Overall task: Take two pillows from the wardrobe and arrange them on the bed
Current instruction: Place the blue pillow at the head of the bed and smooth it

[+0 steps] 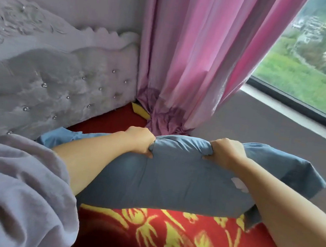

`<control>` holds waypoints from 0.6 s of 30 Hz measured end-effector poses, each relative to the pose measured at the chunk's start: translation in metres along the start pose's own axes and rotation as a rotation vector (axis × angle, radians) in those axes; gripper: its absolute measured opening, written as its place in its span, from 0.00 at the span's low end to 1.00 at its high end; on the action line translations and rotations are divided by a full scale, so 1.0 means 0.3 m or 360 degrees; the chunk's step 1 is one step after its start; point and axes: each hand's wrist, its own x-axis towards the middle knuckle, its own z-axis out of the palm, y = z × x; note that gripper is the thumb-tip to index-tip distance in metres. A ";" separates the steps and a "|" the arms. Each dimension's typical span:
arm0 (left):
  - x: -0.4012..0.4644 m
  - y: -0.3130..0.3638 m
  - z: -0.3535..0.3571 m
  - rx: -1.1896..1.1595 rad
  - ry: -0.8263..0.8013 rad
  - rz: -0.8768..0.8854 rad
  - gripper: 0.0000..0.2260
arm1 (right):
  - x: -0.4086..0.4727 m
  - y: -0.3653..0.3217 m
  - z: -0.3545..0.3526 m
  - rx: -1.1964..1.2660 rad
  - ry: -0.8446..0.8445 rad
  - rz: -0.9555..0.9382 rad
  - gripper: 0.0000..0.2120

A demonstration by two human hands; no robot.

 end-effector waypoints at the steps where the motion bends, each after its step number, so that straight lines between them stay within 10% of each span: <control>1: 0.031 0.016 -0.002 -0.0050 -0.0012 -0.0076 0.18 | 0.044 0.031 0.010 -0.0005 0.0017 -0.0058 0.21; 18: 0.312 -0.146 -0.134 -0.0240 0.0019 -0.0307 0.20 | 0.450 0.085 -0.117 -0.0095 0.0165 -0.0281 0.17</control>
